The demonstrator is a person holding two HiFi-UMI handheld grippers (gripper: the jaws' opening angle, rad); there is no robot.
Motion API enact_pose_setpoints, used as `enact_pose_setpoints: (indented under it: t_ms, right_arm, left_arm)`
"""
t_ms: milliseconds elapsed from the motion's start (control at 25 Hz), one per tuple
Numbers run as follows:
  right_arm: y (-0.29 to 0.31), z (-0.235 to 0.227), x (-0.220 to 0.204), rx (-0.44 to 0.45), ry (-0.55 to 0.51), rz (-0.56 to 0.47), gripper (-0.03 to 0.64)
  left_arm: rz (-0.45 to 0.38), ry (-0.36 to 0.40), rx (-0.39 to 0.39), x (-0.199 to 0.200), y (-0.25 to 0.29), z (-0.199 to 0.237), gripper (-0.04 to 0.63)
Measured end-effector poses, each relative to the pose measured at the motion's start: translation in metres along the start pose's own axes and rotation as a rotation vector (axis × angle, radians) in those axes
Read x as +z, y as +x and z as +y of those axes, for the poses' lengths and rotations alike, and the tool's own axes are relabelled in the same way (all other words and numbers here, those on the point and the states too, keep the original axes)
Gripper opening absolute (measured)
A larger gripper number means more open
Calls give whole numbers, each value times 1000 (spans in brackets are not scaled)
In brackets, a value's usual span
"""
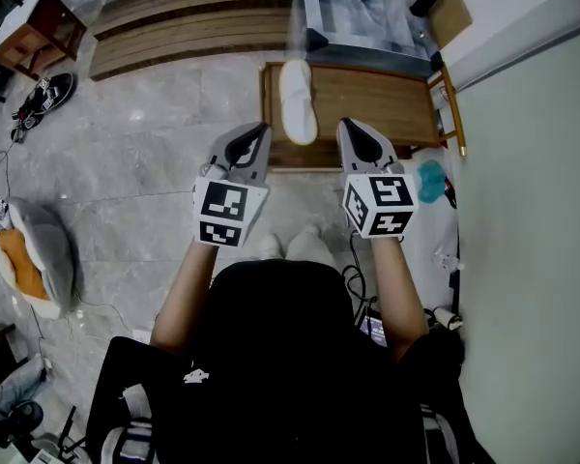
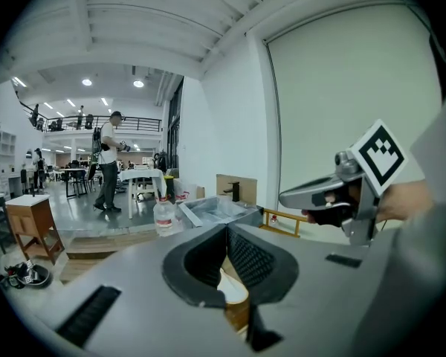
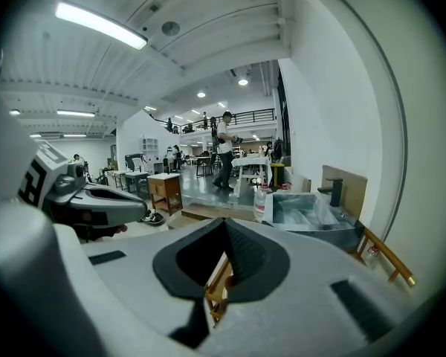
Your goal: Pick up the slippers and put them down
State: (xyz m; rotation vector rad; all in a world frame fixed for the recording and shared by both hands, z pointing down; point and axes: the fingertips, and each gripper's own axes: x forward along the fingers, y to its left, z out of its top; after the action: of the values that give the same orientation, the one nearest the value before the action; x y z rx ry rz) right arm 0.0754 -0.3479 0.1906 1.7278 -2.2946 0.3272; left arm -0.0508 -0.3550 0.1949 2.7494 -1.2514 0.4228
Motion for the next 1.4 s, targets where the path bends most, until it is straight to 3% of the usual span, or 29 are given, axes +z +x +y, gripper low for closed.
enact_pose_setpoints:
  t_ms: [320,800,1240,1400]
  right_arm:
    - [22,-13,-6,-3,0,33,-2]
    - [72,-66,-22,35,-5,106,-2]
    - [114,-118,-55,60,34,190,-2]
    - [125,-136,-75,60,71,233,-2]
  left_arm:
    - [34,-22,-16,-12,22,7,6]
    - [115,-63,-31,-29,95,5,6]
    - [203,-117,-57,-72,165,-5,6]
    - [274,-136,-77,-97,187,-10,6]
